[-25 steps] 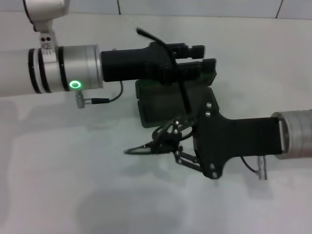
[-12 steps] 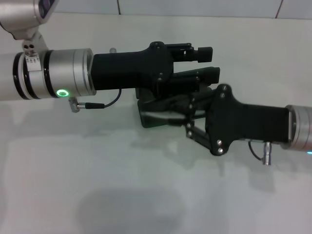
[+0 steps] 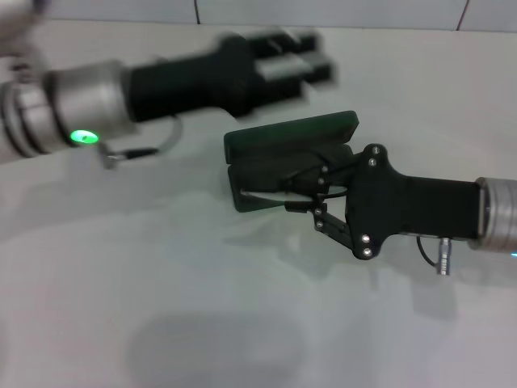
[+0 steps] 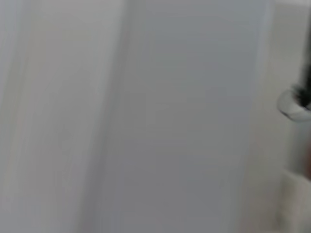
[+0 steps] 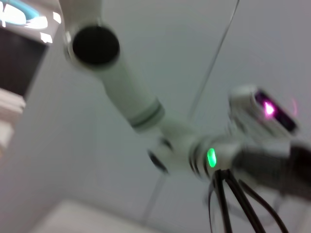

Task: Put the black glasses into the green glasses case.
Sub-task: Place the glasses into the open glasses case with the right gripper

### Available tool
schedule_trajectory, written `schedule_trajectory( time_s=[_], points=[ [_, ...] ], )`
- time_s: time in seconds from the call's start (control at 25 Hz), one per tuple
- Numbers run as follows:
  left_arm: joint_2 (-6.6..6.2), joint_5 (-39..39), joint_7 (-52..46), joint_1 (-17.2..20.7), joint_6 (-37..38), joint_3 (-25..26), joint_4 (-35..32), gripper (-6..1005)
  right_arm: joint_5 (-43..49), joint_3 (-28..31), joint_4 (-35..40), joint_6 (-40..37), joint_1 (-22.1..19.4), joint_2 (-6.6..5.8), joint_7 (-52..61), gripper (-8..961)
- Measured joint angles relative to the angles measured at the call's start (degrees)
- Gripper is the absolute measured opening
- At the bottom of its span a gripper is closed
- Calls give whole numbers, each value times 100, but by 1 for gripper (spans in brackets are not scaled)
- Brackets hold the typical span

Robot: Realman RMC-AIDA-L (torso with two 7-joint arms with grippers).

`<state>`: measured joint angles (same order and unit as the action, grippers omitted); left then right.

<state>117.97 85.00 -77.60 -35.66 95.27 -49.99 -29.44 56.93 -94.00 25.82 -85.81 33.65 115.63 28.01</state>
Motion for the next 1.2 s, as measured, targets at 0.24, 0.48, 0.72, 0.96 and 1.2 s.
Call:
schedule_trajectory(
  time_s=[0.24,0.48,0.72,0.96,1.2],
  points=[
    [12,-19,63,378,-515,965,16,570,64,-399,891,2224,-266,47,-226,114],
    [37,-24,68,492,-653,982,21,570,62,-1777,2283,4997,-522,48,71,115],
    [71,-28,70,502,-684,985,21,570,63,-2450,2492,6184,-483,57,328,115],
    [75,-28,70,469,-720,975,18,569,64,-2565,2503,6362,-533,49,594,115],
    [77,-16,49,427,-721,972,17,569,19,-2578,2484,6360,-541,59,653,143]
  ],
)
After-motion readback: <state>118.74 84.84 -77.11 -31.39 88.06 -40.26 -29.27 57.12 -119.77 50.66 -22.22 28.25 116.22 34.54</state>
